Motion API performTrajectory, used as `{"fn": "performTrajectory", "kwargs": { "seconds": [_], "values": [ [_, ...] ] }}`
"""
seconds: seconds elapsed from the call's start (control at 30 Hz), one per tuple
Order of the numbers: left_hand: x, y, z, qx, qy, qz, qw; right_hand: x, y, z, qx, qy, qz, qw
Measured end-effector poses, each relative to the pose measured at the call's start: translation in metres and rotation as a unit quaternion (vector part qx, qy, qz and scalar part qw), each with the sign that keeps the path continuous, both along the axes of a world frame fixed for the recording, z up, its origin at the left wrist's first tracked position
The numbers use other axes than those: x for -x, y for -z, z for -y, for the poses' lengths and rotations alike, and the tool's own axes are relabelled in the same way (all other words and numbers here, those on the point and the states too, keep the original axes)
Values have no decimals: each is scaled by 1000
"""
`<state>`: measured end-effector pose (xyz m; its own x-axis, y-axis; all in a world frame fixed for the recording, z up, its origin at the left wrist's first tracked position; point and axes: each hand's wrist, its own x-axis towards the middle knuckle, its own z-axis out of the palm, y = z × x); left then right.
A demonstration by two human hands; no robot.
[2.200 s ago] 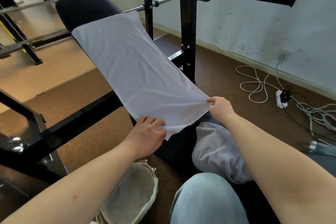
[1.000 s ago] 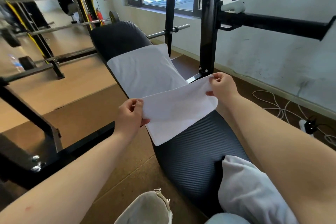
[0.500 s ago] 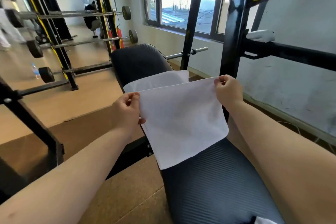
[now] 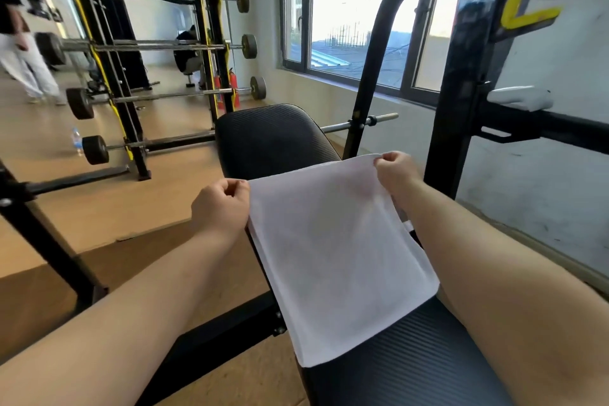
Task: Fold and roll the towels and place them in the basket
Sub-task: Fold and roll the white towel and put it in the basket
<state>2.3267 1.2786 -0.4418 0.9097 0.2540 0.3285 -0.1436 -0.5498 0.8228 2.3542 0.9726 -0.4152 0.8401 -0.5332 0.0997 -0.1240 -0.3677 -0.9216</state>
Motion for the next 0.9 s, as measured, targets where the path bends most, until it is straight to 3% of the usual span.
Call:
{"fn": "performTrajectory", "kwargs": {
  "seconds": [0.13,0.33,0.43,0.53,0.7,0.9],
  "values": [
    [-5,9,-6,-55,32,32,997,-6,16,7,-126,-96,-63,985],
    [-1,9,-13,-102,53,88,989,-7,15,10,-201,-105,-3,974],
    [7,3,-11,-53,66,54,995,3,7,10,-207,-83,35,974],
    [16,-6,-10,54,68,16,996,23,-11,12,-210,-77,73,972],
    [45,-36,-8,213,113,-17,970,72,-51,20,-218,-92,101,966],
    [89,-70,-12,267,139,8,954,140,-89,29,-210,-111,119,964]
  ]
}}
